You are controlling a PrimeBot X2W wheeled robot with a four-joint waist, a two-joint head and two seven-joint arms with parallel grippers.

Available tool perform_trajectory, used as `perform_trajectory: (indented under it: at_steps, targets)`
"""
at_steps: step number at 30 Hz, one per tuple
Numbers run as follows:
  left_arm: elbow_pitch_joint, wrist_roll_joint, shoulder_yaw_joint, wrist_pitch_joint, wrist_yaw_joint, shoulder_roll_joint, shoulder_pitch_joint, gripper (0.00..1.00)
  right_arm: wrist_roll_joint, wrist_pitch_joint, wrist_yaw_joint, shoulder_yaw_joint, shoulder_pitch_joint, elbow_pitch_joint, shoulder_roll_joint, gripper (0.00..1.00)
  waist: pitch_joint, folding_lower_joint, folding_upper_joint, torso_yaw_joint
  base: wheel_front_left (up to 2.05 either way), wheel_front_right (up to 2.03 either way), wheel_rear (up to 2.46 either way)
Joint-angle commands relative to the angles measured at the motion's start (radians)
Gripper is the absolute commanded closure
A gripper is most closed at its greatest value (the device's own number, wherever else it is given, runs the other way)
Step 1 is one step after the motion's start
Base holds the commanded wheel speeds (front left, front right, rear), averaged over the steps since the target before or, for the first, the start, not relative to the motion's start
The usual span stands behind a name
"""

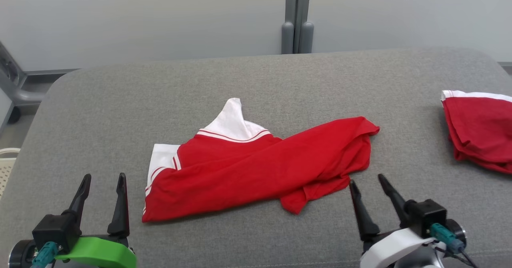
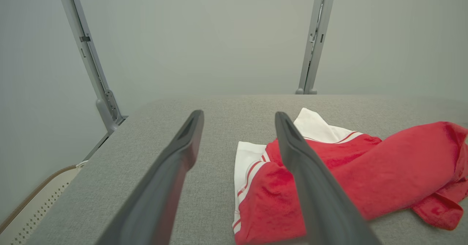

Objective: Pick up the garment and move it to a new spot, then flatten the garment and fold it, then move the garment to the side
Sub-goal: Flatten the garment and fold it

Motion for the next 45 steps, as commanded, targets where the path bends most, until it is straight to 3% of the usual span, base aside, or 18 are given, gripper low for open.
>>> perform_trajectory:
  at_steps: [1,12,18,28,29,30,31,32,45]
  targets:
    - [-0.003,0.005,-0.005,0.002,0.007,-0.008,-0.019,0.0,-0.012,0.015,-0.001,0.038,0.001,0.019,-0.001,0.0,0.01,0.0,0.0,0.034,0.0,0.0,0.0]
    - [0.017,0.015,-0.045,-0.011,-0.015,-0.048,-0.071,0.0,0.021,0.043,-0.001,0.293,-0.094,0.269,-0.019,0.0,0.062,0.0,0.0,0.157,0.0,0.0,0.0]
    - [0.059,0.015,-0.058,-0.026,-0.041,-0.072,-0.102,0.0,-0.029,-0.01,-0.001,0.282,-0.173,0.39,-0.035,0.0,0.091,0.0,0.0,0.19,0.0,0.0,0.0]
    - [0.105,0.029,-0.066,-0.042,-0.064,-0.1,-0.151,0.0,-0.082,0.001,-0.001,0.232,-0.273,0.574,-0.029,0.0,0.131,0.0,0.0,0.191,0.0,0.0,0.0]
    - [0.108,0.03,-0.065,-0.041,-0.067,-0.101,-0.157,0.0,-0.083,0.0,-0.001,0.226,-0.28,0.589,-0.026,0.57,0.135,0.0,0.0,0.19,0.0,0.0,0.0]
    - [0.111,0.031,-0.064,-0.041,-0.07,-0.104,-0.164,0.0,-0.082,-0.005,-0.001,0.221,-0.286,0.603,-0.023,0.88,0.138,0.0,0.0,0.189,0.0,0.0,0.0]
    - [0.111,0.031,-0.064,-0.041,-0.07,-0.104,-0.164,0.0,-0.082,-0.005,-0.001,0.221,-0.286,0.603,-0.023,0.88,0.138,0.0,0.0,0.189,0.0,0.0,0.0]
    - [0.114,0.031,-0.063,-0.042,-0.071,-0.106,-0.166,0.0,-0.079,-0.006,-0.001,0.216,-0.29,0.613,-0.021,1.0,0.14,0.0,0.0,0.188,0.0,0.0,0.0]
    - [0.134,0.045,-0.035,-0.05,-0.088,-0.12,-0.166,0.0,-0.018,-0.038,-0.001,0.206,-0.256,0.533,-0.019,1.0,0.151,0.0,0.0,0.151,0.0,0.0,0.0]
